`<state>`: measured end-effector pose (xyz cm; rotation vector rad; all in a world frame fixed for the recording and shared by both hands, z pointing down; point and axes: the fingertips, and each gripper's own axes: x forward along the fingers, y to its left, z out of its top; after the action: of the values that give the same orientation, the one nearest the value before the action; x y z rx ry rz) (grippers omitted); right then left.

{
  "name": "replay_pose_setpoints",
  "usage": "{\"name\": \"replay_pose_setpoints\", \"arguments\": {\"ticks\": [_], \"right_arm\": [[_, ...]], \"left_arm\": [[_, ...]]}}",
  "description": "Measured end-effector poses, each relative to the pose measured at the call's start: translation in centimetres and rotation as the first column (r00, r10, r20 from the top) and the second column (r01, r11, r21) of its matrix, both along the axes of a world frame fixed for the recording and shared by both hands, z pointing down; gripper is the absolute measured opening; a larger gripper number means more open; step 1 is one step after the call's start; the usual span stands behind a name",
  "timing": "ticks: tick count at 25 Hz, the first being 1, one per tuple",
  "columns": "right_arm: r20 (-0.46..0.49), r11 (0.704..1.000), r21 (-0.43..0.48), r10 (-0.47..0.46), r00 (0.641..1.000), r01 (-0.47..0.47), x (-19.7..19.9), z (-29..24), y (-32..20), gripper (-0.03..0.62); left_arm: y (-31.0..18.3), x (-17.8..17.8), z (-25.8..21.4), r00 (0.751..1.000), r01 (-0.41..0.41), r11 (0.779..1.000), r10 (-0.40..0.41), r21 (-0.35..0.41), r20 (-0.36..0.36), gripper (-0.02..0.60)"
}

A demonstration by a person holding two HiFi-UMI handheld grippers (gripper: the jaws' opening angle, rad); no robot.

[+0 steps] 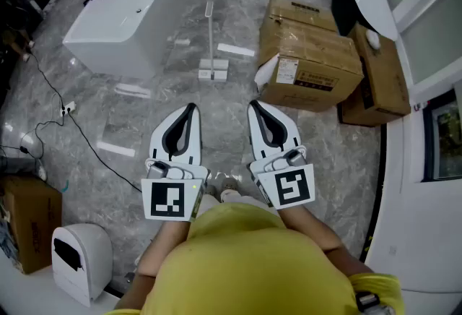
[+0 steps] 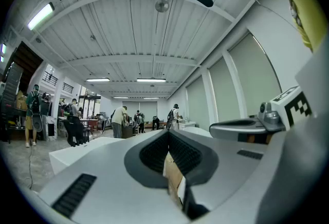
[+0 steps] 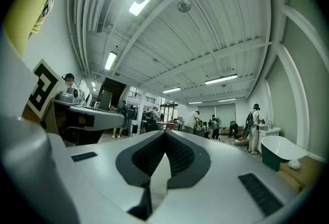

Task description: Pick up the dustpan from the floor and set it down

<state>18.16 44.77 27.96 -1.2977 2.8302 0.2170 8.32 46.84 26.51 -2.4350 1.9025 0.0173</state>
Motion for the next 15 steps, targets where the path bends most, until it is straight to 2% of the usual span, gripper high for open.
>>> {"name": "replay_pose_setpoints", "arguments": {"ticks": [6,15], "right_arm": [[0.005,0.999,-0.022,-0.036,0.999,0.036,-0.1,0.9,-1.9,0.011],[-0.006,0.999,-0.046,-0.028,1.0,0.028,-1.2,2.1,-6.5,0.011]], "left_arm": [[-1.6,0.3,0.6,1.0,0.007,1.0,-0.007,-0.012,-0.006,0.002],[-6.0,-2.1,1.9,0.999,0.026,0.999,-0.027,-0.041,-0.024,0.002]]}}
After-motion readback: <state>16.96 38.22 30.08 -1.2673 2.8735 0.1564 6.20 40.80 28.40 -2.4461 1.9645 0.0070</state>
